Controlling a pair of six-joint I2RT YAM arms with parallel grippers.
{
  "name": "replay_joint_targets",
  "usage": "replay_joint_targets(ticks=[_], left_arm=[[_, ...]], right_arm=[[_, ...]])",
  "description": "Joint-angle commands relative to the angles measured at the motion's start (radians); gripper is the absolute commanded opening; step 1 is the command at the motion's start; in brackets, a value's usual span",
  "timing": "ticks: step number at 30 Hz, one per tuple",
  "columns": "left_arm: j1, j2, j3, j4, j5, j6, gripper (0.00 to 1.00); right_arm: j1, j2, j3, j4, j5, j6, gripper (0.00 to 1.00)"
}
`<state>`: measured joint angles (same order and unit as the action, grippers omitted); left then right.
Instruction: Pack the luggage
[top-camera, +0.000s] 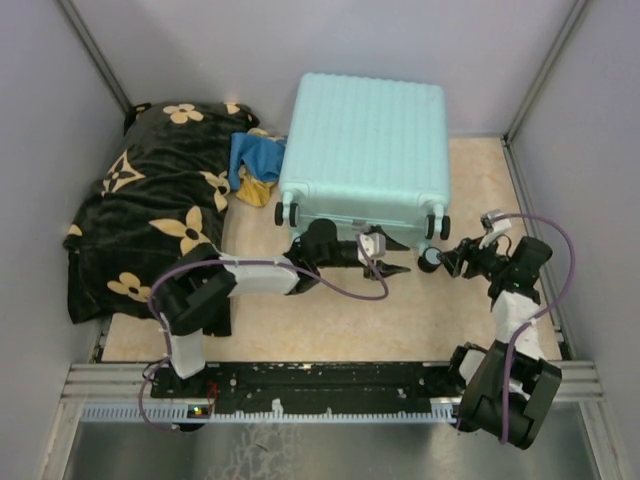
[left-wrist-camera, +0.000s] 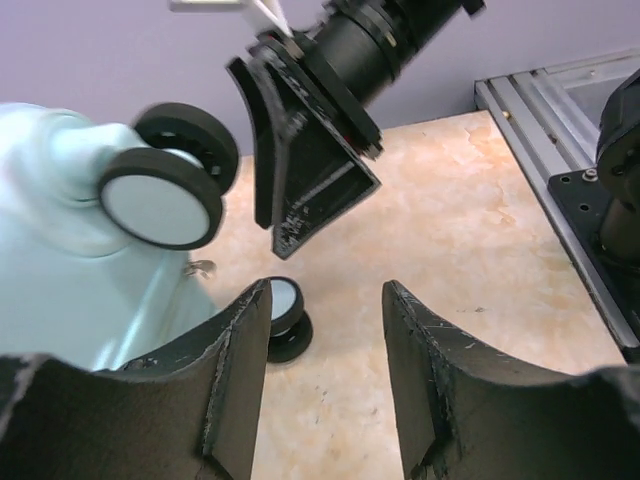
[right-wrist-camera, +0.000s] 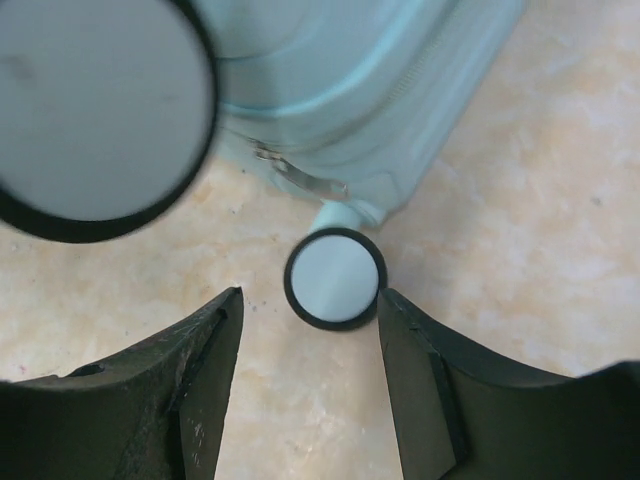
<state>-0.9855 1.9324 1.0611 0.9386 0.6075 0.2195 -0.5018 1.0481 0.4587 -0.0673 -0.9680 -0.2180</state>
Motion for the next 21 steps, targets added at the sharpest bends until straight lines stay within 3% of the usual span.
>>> replay_joint_targets(ticks=[1,7,12,21], left_arm=[[0.054,-0.148,-0.1,-0.075,0.047,0.03,0.55],[0.09,-0.191,-0.104,-0.159,0.005,0.028,0.56],[0.101,-0.165,-0.08,-0.188,-0.041,0.03,0.56],[0.123,-0.143,-0.042,-0.231,-0.079,0.029,0.55]], right_arm=[[0.103,-0.096,-0.084,0.311,0.019,-0.015,0.57],[0.146,-0.017,-0.13,0.494,0.069,0.06,0.56],[0.185,0.041,-0.149,0.69,0.13,0.19,0.48],[0.285,0.081,-0.173,0.838,0.224,0.254,0.43]])
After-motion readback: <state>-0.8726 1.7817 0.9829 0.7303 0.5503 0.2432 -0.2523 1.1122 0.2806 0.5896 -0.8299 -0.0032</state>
